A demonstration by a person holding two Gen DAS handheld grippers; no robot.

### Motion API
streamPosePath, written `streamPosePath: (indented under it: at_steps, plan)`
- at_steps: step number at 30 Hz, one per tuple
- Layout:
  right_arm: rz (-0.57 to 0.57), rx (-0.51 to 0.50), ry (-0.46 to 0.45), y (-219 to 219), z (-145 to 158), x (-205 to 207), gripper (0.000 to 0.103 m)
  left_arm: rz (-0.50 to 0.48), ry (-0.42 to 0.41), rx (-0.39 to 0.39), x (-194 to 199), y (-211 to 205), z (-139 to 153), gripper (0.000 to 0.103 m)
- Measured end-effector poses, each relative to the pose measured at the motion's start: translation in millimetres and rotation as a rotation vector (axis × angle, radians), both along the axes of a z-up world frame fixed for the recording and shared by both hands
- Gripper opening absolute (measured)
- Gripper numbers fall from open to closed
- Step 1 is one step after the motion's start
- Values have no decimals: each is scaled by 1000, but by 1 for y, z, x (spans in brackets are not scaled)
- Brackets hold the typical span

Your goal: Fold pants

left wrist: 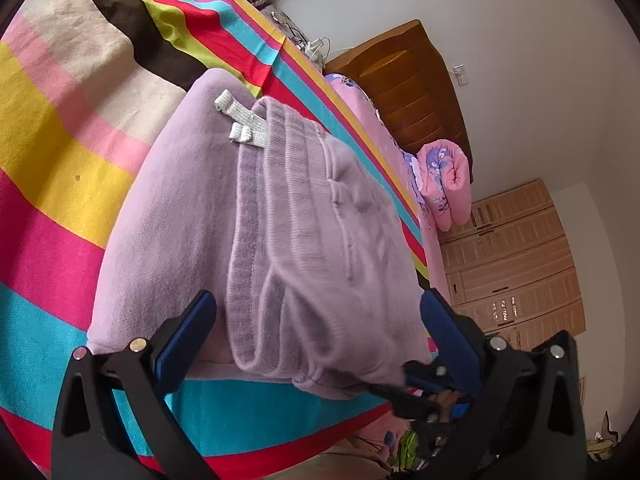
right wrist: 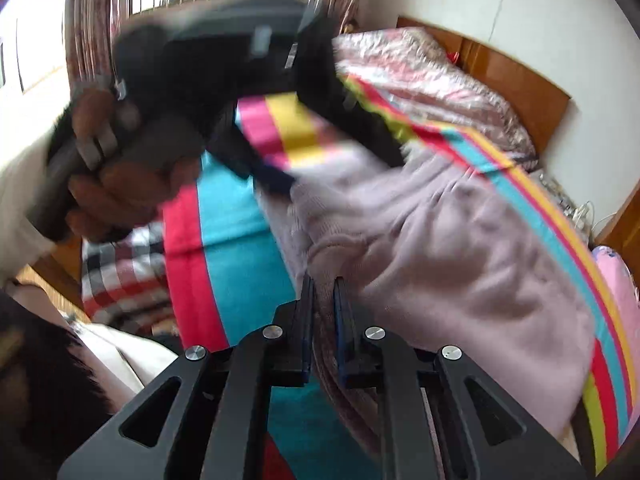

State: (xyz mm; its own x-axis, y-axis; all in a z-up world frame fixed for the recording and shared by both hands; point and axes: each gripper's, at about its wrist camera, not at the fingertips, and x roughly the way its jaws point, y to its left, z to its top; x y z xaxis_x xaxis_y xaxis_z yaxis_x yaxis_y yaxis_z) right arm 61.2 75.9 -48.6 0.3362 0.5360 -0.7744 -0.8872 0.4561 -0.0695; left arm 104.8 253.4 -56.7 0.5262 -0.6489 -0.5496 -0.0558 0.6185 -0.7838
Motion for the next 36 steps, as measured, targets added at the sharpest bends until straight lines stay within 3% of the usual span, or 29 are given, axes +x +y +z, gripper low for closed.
streamPosePath:
  at_steps: [3,4,5,6,9,13,15,16,17,24,30,33,34,35,36]
  plan:
    - [12,51,56,-5,8,4,45,-6,0,29,1,-4,0,102]
    - [13,55,48,-7,10,2,64,-7,0,27,1,-4,0,102]
    - [16,52,25,-8,10,-1,69,-6,0,23,0,-4,1,102]
    - [23,32,-2,-6,7,-4,69,-4,0,22,-1,-3,1,102]
    - [25,-65,-121,5,-4,-15,53,5,-1,14,-2,-2,1,102]
    - [78,-186,-337,17,-15,-34,41,7,-15,15,-4,-3,7,102]
    - [106,-202,-405,18,-16,-43,33,11,-19,19,-6,-3,10,102]
    - [108,-186,-427,16,-12,-46,20,13,-21,20,-6,-2,12,102]
    - [93,-158,-427,13,-6,-45,16,16,-23,20,-7,-1,14,102]
    - [-12,15,-420,-8,36,-36,14,12,-14,-27,-5,7,21,102]
    - [10,-11,-433,-1,31,-44,14,-88,90,-185,30,-5,9,102]
    - [-7,-14,-399,1,27,-39,15,-158,126,-182,62,-21,5,102]
    - [-14,-21,-368,2,24,-36,18,-174,151,-162,73,-26,0,100]
    - [-9,-18,-339,-1,23,-35,27,-190,181,-156,82,-32,-7,98]
    - [-13,3,-328,-6,25,-35,33,-202,202,-144,88,-37,-13,78]
